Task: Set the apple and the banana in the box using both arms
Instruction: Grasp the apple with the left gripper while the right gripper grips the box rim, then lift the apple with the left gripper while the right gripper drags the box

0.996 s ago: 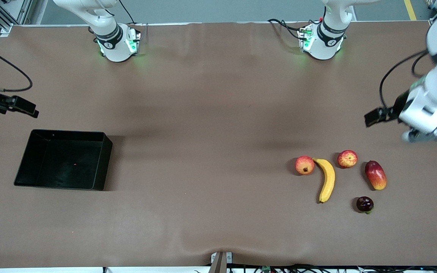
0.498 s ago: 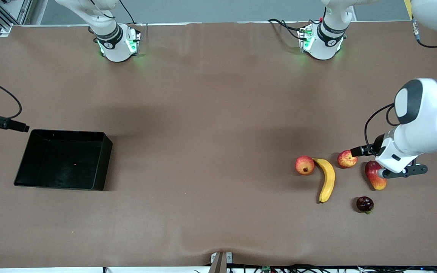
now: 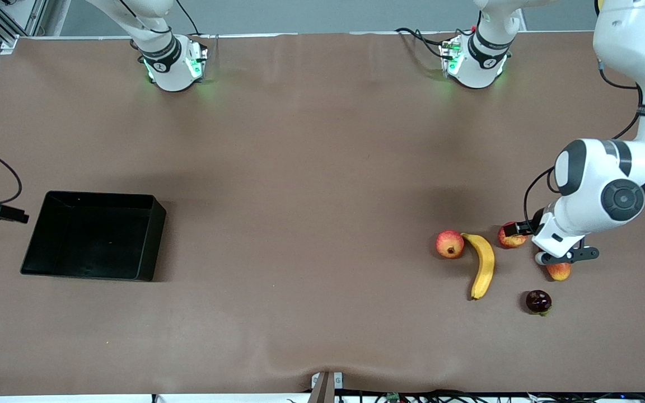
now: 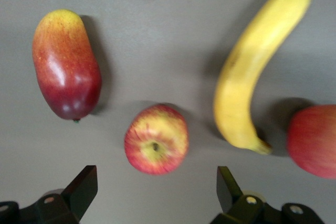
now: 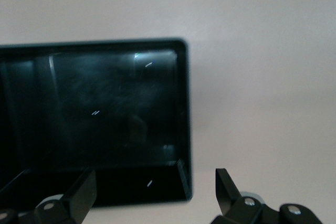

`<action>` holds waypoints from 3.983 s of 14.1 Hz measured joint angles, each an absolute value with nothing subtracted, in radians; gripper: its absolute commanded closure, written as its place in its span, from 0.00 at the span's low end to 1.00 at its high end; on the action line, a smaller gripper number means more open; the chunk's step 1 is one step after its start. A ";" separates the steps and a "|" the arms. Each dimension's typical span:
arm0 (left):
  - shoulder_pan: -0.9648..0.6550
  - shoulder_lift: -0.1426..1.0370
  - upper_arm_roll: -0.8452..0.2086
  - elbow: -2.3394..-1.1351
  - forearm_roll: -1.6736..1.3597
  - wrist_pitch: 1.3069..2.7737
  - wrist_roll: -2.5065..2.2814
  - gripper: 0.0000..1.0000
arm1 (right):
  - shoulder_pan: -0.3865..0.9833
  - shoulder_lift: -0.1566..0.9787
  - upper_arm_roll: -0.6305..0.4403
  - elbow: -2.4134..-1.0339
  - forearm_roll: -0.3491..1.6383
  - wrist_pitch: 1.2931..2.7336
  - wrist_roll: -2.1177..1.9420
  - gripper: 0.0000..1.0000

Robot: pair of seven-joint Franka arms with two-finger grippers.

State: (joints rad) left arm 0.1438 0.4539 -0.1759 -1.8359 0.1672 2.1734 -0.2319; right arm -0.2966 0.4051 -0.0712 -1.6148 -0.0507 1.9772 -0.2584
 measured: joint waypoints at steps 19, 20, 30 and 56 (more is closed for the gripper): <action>0.167 0.568 -0.183 -1.831 0.176 2.238 -0.231 1.00 | -0.363 0.682 -0.063 -1.630 -0.007 2.204 -0.383 0.93; 0.167 0.565 -0.185 -1.829 0.176 2.237 -0.231 1.00 | -0.363 0.682 -0.060 -1.637 -0.007 2.204 -0.383 1.00; 0.162 0.282 -0.263 -1.803 0.175 2.009 -0.237 1.00 | -0.330 0.646 -0.051 -1.602 -0.004 2.122 -0.383 1.00; 0.144 0.199 -0.609 -1.726 0.064 1.853 -0.612 1.00 | 0.326 0.468 0.079 -1.522 0.118 1.878 0.231 1.00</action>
State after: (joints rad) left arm 0.1444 0.1985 -0.6087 -1.7265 0.0640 1.8531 -0.6120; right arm 0.3261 0.4677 0.0793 -1.5219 0.1184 1.8780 0.2310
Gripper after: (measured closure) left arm 0.264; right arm 0.969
